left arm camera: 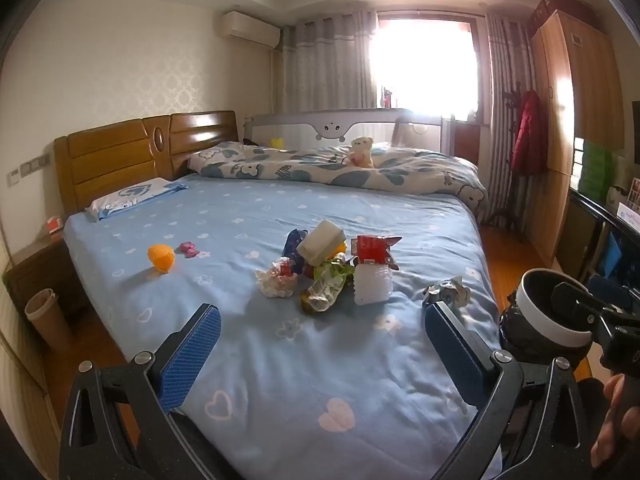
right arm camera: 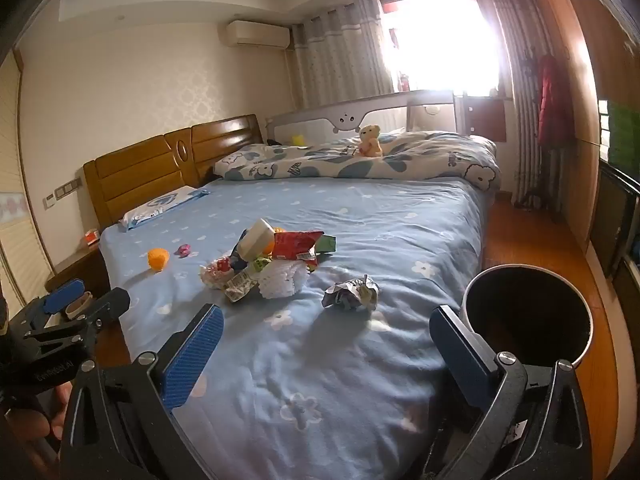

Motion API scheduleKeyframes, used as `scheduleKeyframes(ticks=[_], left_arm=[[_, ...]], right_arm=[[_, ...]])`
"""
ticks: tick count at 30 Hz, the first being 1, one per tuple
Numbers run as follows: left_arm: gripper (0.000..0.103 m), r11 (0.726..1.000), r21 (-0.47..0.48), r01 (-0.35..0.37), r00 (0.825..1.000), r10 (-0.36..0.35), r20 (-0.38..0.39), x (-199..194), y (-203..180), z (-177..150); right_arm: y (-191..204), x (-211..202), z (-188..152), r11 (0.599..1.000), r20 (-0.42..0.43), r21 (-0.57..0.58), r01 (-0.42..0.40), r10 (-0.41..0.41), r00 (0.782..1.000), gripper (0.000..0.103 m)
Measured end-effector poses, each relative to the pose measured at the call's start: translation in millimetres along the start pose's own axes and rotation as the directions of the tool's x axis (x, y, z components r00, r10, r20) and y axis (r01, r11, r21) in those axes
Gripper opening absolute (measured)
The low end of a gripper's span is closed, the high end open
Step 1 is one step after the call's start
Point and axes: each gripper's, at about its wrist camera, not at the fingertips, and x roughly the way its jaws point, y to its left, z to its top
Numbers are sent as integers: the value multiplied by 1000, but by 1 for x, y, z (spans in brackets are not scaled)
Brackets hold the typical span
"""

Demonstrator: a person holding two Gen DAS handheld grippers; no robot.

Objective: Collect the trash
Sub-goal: 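Approach the trash pile on the bed with both tools open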

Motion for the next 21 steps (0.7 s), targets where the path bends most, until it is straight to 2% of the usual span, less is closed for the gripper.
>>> scheduleKeyframes(ticks=[21], left_arm=[[102, 1000, 0, 3, 1000, -3, -4, 2, 1, -1]], right_arm=[[-1, 1, 1, 1000, -1, 1, 2, -2, 1000, 103]])
